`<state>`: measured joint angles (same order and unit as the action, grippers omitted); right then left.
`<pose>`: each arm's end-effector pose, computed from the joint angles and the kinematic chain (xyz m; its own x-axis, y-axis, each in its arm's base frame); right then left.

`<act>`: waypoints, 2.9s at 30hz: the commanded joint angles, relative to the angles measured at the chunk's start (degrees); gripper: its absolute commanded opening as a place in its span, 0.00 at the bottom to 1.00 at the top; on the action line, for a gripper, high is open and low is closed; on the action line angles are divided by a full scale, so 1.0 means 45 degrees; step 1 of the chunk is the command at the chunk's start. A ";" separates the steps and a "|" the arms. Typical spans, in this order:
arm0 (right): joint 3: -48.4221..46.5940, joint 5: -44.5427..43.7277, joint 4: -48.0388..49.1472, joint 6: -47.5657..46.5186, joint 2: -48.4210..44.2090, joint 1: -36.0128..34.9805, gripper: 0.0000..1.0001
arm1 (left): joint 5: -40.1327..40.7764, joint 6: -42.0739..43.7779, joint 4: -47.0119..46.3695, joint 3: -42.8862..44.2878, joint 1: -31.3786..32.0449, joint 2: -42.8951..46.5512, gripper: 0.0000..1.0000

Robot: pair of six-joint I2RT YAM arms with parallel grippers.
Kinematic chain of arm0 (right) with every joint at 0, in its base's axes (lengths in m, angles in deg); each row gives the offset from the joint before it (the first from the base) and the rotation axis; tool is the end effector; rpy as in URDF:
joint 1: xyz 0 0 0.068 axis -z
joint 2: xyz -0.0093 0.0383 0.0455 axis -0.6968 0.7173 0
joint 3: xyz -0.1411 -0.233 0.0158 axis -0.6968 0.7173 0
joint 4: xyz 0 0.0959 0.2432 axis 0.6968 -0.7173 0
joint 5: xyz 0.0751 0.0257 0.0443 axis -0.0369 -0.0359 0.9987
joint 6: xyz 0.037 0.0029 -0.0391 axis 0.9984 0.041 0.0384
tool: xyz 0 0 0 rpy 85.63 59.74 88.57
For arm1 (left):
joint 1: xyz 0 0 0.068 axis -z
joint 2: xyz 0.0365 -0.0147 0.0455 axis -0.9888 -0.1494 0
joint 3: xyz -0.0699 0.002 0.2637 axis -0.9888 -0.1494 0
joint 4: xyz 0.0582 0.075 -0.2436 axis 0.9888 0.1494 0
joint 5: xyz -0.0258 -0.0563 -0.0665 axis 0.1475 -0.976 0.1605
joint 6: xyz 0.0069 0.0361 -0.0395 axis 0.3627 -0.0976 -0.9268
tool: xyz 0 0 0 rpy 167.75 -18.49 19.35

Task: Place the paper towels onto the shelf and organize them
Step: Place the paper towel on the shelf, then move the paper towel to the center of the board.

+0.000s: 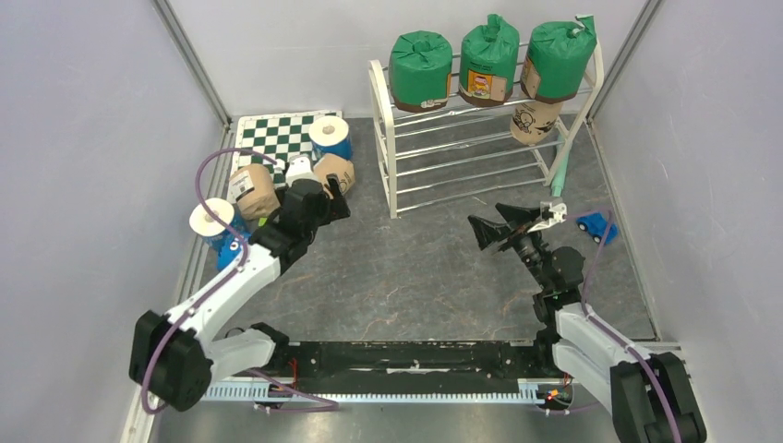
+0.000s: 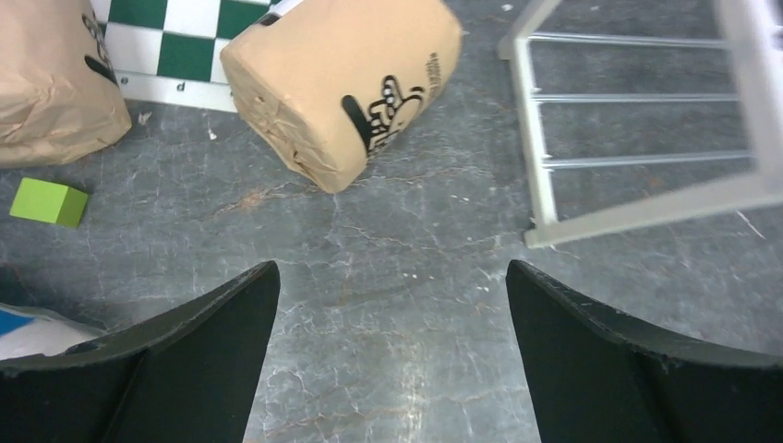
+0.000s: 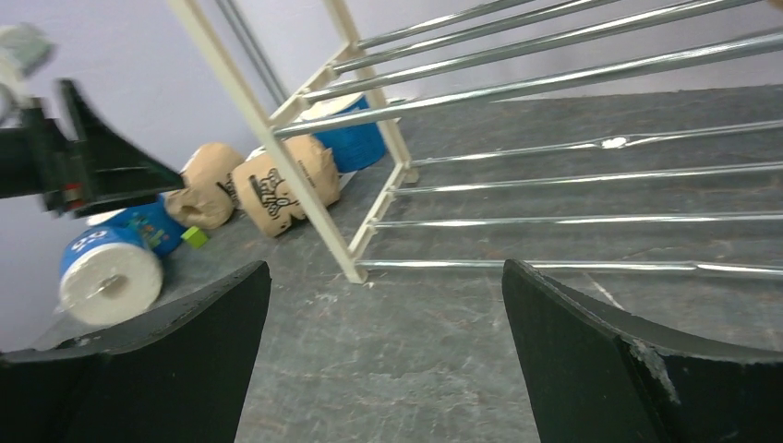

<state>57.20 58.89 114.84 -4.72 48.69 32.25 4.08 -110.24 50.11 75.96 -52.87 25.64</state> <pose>0.1731 0.0473 0.2133 -0.0059 0.3883 -0.9215 -0.5197 0.7861 0.3346 0.2171 -0.1016 0.2786 -0.4375 -0.2392 -0.8668 -0.0893 0.9708 -0.2228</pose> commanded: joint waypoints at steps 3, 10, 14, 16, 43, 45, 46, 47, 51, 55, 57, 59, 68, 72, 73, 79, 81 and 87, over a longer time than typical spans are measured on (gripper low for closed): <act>0.0466 0.0563 -0.0156 0.0026 -0.1084 -0.0452 0.98 | -0.1055 0.0123 -0.0785 0.2199 -0.1564 -0.2523 0.98; 0.0711 0.0548 -0.0192 -0.0155 -0.1391 -0.0759 0.98 | -0.2881 0.2919 0.2271 0.6804 -0.2864 -0.6740 1.00; 0.0644 0.0713 -0.0416 -0.0238 -0.1412 -0.0796 0.98 | -0.4232 0.5158 0.4362 0.9288 -0.3352 -0.9271 1.00; 0.0687 0.0815 -0.0390 -0.0117 -0.1387 -0.0788 0.98 | -0.4615 0.5880 0.5323 1.0510 -0.3588 -1.0319 1.00; 0.0605 0.1365 -0.1570 -0.1113 -0.2108 -0.1039 0.98 | -0.8531 0.6372 0.8386 1.0746 -0.3841 -1.0739 0.78; 0.0586 0.1485 -0.1610 -0.1069 -0.2174 -0.1078 0.98 | -0.8661 0.6249 0.8340 1.0386 -0.3841 -1.0444 0.71; 0.0593 0.1545 -0.1610 -0.1060 -0.2210 -0.1098 0.98 | -0.8797 0.6216 0.8225 1.0100 -0.3841 -1.0217 0.67; 0.0585 0.1627 -0.1610 -0.1047 -0.2211 -0.1129 0.98 | -0.8934 0.5927 0.8071 0.9763 -0.3841 -0.9919 0.66; 0.0428 0.2088 -0.1605 -0.1025 -0.2060 -0.1300 0.98 | -0.9439 0.5085 0.7207 0.8186 -0.3831 -0.8498 0.65; 0.0004 0.2743 -0.1727 -0.0637 -0.1434 -0.1819 0.98 | -0.9794 0.4315 0.6131 0.6227 -0.3821 -0.6478 0.65; -0.0130 0.2701 -0.1589 -0.0351 -0.1145 -0.2287 0.98 | -0.9984 0.3861 0.5272 0.5089 -0.3824 -0.4910 0.65; -0.0151 0.2396 -0.1199 -0.0066 -0.0855 -0.2913 0.98 | -1.0146 0.3414 0.4275 0.3860 -0.3831 -0.3452 0.65; -0.0931 0.1335 -0.0224 0.0090 0.1041 -0.5664 0.98 | -1.0049 0.2172 0.2951 0.0456 -0.3816 -0.0529 0.91; -0.1123 0.1087 -0.0612 -0.0217 0.1268 -0.5941 0.98 | -0.8565 0.2823 0.4132 0.1795 -0.3821 -0.0909 0.97; -0.1123 0.1000 -0.0731 -0.0303 0.1222 -0.5975 0.98 | -0.8061 0.3047 0.4544 0.2344 -0.3821 -0.1165 0.99; -0.1112 0.0601 -0.1412 -0.0855 0.0944 -0.6022 0.98 | -0.7738 0.3485 0.6723 0.5856 -0.3831 -0.4557 1.00; -0.1066 0.0545 -0.1524 -0.0966 0.0881 -0.6022 0.98 | -0.8367 0.3423 0.7017 0.6422 -0.3824 -0.5647 1.00; -0.1073 0.0535 -0.1701 -0.1142 0.0970 -0.6021 0.98 | -0.8638 0.3757 0.8394 0.8097 -0.3821 -0.8125 1.00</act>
<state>54.25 62.27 106.99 -8.30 53.50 5.39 -32.77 -96.17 80.75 108.02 -70.07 -6.16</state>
